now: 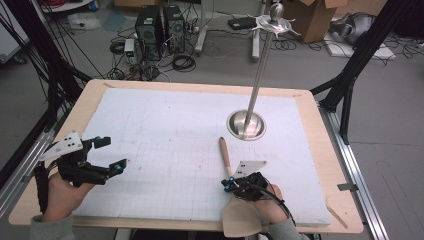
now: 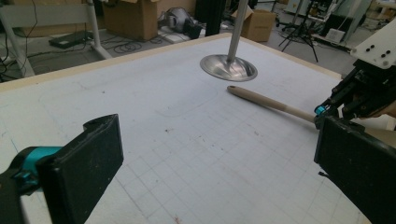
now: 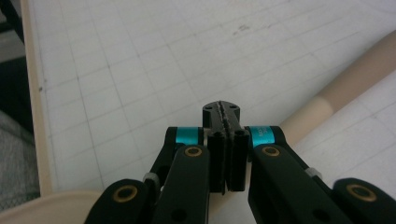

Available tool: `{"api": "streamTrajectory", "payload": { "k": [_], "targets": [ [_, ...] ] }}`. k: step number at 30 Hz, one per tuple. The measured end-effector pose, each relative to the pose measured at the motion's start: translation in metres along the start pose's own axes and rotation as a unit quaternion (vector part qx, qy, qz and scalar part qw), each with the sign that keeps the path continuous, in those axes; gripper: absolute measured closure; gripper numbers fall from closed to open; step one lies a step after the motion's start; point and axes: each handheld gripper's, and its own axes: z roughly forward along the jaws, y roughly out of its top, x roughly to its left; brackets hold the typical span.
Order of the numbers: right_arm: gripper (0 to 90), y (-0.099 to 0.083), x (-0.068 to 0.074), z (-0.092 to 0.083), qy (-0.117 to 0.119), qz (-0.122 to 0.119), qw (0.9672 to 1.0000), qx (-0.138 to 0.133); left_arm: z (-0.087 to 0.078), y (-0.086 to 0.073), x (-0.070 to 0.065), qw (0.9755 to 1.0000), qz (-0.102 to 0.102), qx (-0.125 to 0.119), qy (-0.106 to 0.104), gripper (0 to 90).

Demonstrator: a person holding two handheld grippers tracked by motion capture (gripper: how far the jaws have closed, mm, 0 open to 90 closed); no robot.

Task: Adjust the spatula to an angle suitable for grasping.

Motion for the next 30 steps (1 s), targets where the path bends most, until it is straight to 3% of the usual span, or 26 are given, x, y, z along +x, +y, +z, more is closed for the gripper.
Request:
{"api": "streamTrajectory", "payload": {
  "k": [6,16,18,23,30],
  "targets": [
    [90.0,0.001,0.007,0.003,0.006,-0.018,0.9992,0.035,0.005,-0.001,-0.002,1.0,0.001,0.006,-0.004,1.7],
    [90.0,0.001,0.003,0.0,0.005,-0.027,0.9988,0.042,0.005,0.0,-0.001,1.0,0.0,0.003,-0.005,1.7],
    [90.0,0.001,0.003,0.0,-0.015,-0.038,0.9977,0.055,0.005,0.0,-0.001,1.0,0.001,0.003,-0.006,1.7],
    [90.0,-0.003,-0.007,-0.007,-0.04,-0.027,0.9967,0.065,0.005,0.0,-0.001,1.0,0.001,0.003,-0.006,1.7],
    [90.0,-0.009,-0.014,-0.015,-0.041,-0.02,0.9963,0.072,0.006,0.0,-0.001,1.0,0.001,0.005,-0.007,1.7]
  ]
}}
